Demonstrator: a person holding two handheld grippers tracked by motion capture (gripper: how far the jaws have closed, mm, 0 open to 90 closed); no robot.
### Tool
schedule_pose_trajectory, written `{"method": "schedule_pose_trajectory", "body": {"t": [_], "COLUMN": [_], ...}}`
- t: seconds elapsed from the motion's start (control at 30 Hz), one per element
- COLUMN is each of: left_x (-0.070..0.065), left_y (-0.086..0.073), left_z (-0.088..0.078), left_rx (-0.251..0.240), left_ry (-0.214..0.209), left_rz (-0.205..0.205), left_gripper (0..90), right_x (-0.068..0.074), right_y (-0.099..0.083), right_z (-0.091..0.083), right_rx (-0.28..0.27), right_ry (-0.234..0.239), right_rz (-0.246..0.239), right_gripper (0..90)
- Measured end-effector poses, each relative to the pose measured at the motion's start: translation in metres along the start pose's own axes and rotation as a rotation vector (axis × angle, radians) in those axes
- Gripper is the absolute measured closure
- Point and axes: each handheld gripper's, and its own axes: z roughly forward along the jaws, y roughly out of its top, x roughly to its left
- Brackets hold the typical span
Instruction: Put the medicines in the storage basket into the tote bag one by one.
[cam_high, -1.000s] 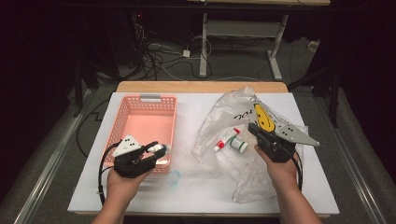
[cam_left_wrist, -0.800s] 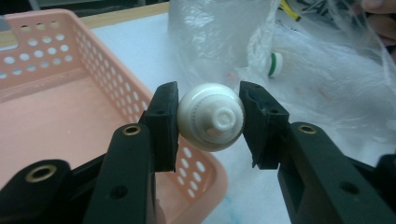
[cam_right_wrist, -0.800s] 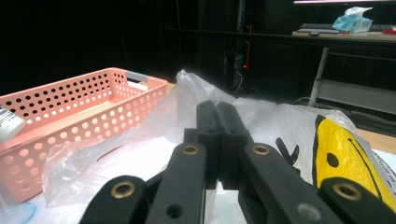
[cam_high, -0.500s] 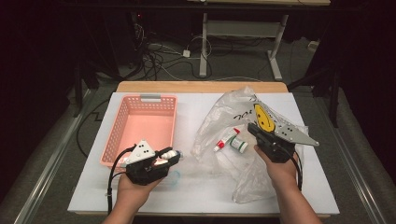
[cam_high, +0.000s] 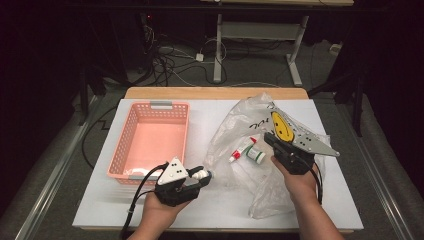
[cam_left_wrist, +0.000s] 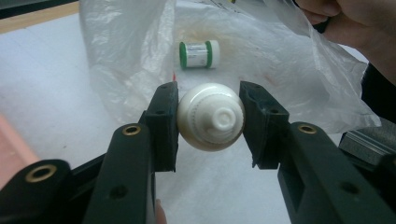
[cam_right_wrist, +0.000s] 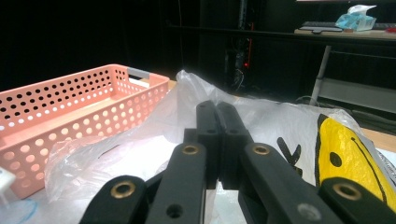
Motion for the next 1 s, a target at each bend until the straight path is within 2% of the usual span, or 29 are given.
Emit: {"method": "schedule_pose_trajectory", "body": {"t": [0.17,0.4,0.63,0.8,1.0], "left_x": [-0.006,-0.013,-0.013,-0.009,-0.011], "left_y": [0.006,0.018,0.028,0.031,0.035], "left_z": [0.012,0.038,0.063,0.081,0.097], "left_rx": [0.0,0.006,0.019,0.02,0.034], "left_ry": [-0.004,-0.01,-0.011,-0.005,0.008], "left_rz": [0.017,0.037,0.038,0.028,0.037], "left_gripper": [58.2,58.1,58.1,58.1,58.1], "right_x": [-0.001,-0.001,-0.002,-0.002,-0.004], "right_y": [0.001,0.0,0.0,0.0,-0.001], "right_z": [-0.001,0.0,0.0,-0.001,-0.001], "right_rx": [-0.001,0.002,-0.001,-0.005,-0.002], "right_ry": [-0.001,0.003,0.004,0.003,0.002], "right_rz": [-0.005,0.001,0.002,0.009,0.006], "right_gripper": [90.0,90.0,90.0,90.0,90.0]}}
